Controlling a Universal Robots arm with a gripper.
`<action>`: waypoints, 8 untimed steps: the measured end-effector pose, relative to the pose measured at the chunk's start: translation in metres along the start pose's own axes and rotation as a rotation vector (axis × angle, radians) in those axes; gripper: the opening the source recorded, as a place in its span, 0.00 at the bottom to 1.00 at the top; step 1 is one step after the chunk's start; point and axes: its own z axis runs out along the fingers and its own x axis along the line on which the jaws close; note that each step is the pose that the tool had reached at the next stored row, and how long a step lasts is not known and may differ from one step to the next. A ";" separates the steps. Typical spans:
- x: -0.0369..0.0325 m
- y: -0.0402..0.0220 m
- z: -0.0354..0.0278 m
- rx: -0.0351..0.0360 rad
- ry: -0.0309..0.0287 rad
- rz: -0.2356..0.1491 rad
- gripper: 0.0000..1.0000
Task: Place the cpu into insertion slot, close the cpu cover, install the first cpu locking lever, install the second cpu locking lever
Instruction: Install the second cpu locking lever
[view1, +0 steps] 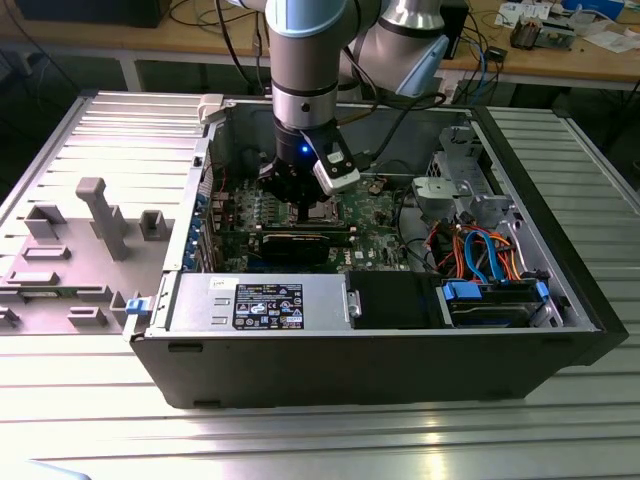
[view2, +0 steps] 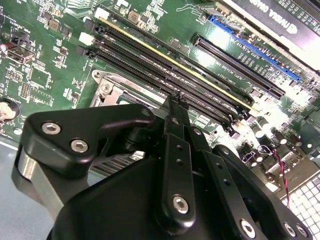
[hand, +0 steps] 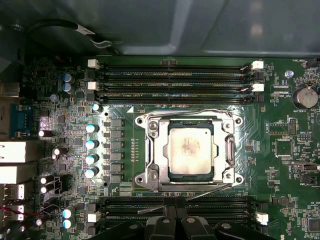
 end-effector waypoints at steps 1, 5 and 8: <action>0.0000 0.0000 0.0000 -0.0002 0.0000 0.000 0.11; 0.0000 0.0000 0.0000 -0.0003 0.0000 0.000 0.11; 0.0000 0.0000 0.0000 -0.0004 0.0000 0.000 0.11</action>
